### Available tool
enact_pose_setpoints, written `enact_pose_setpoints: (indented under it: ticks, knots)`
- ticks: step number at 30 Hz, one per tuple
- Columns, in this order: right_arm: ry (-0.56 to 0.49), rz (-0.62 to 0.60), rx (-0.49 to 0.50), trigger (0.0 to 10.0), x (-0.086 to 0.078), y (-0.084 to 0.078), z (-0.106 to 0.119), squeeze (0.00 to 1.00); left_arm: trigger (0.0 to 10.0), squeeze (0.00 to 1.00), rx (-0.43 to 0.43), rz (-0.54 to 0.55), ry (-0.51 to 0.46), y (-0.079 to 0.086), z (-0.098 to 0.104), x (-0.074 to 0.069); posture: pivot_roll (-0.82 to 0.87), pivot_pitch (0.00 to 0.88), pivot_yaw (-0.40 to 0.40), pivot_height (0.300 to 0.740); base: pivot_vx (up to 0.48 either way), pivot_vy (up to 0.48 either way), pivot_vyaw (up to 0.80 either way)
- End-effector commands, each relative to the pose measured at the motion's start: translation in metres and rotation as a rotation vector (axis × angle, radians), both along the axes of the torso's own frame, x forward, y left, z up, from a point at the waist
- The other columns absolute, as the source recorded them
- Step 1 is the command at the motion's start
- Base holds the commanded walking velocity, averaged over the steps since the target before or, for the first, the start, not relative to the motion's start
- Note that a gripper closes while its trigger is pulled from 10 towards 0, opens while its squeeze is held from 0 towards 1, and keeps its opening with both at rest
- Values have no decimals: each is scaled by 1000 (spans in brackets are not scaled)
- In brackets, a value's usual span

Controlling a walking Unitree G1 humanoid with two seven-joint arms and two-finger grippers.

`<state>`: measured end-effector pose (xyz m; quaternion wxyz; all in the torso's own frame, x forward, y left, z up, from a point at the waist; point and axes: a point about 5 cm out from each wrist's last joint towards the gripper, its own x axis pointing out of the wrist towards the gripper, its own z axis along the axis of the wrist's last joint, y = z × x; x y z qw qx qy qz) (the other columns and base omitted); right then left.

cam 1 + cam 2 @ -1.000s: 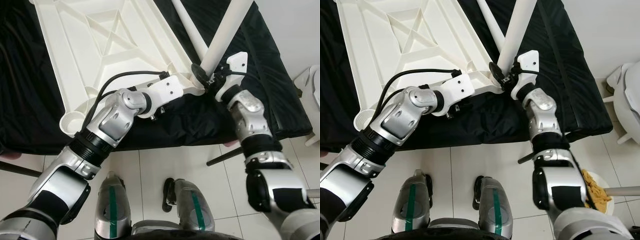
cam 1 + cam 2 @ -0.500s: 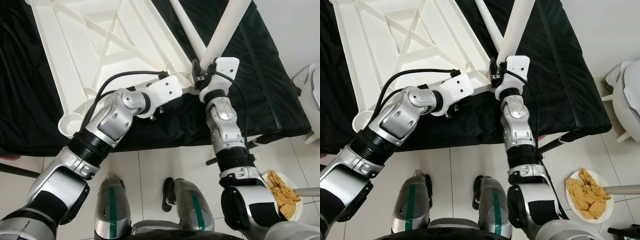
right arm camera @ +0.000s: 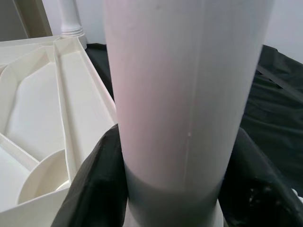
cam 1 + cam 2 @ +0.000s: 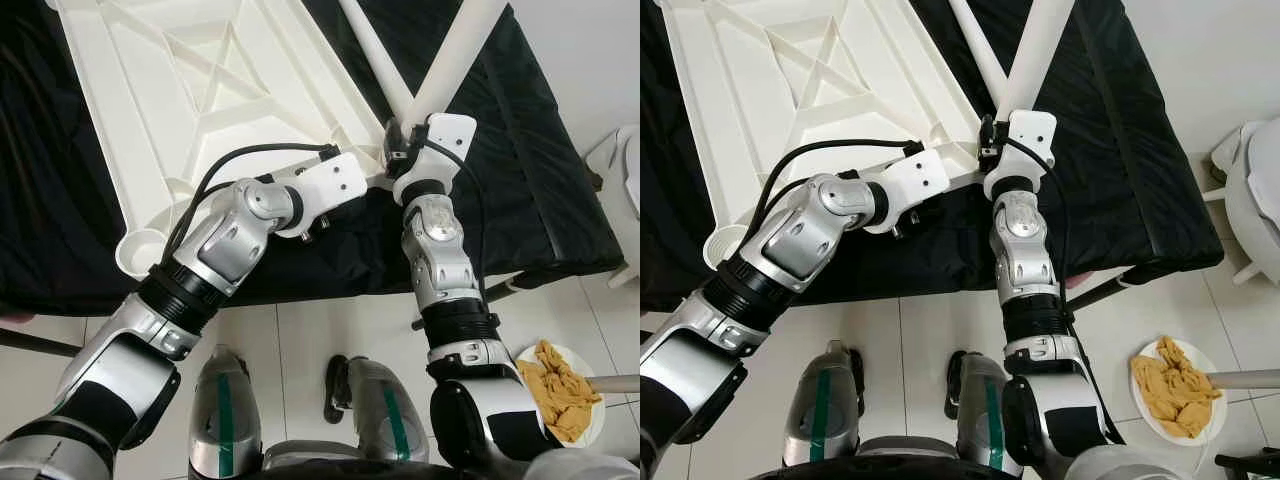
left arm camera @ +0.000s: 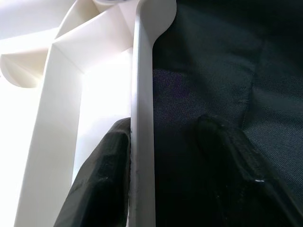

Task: Building children table

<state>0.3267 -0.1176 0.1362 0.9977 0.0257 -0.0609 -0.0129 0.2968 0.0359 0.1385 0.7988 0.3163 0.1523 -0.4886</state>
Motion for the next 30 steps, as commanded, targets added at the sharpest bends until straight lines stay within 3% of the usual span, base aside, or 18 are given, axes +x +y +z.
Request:
enact_pose_setpoints:
  ticks: [1, 9, 10, 13, 14, 17, 19, 24, 26, 30]
  knots:
    - [58, -9, -15, 10000, -3, -3, -11, 1000, 10000, 0, 3, -33, 16, -6, -4, -6, 19, 18, -80, 740, 0, 0, 0]
    - [43, 1, -34, 10000, -4, -11, -10, 1000, 10000, 0, 1, -36, 17, -8, -5, -7, 17, 11, -83, 740, 0, 0, 0]
    - [37, 17, -42, 10000, -3, -12, -10, 75, 10000, 0, 2, -38, 17, -8, -5, -7, 17, 11, -84, 740, 0, 0, 0]
    - [34, 40, -50, 10000, -3, -13, -9, 75, 10000, 0, 2, -39, 17, -8, -5, -7, 16, 10, -84, 740, 0, 0, 0]
    - [26, 96, -53, 10000, -1, -17, -8, 0, 10000, 0, 1, -39, 16, -9, -5, -7, 16, 8, -83, 740, 0, 0, 0]
    - [13, 199, -58, 10000, 2, -22, -4, 0, 10000, 0, 1, -40, 16, -9, -5, -6, 12, 7, -79, 740, 0, 0, 0]
    - [13, 199, -58, 10000, 2, -22, -4, 0, 10000, 0, 1, -40, 16, -9, -5, -6, 12, 7, -79, 740, 0, 0, 0]
    - [-9, 463, -140, 10000, 7, -29, 5, 0, 10000, 0, 0, -45, 14, -10, -4, -6, 2, 11, -67, 740, 0, 0, 0]
    - [-9, 463, -140, 10000, 7, -29, 5, 0, 10000, 0, 0, -45, 14, -10, -4, -6, 2, 11, -67, 740, 0, 0, 0]
    - [-3, 580, -170, 10000, 9, -35, 9, 0, 10000, 0, 0, -44, 13, -10, -3, -5, 6, 18, -70, 740, 0, 0, 0]
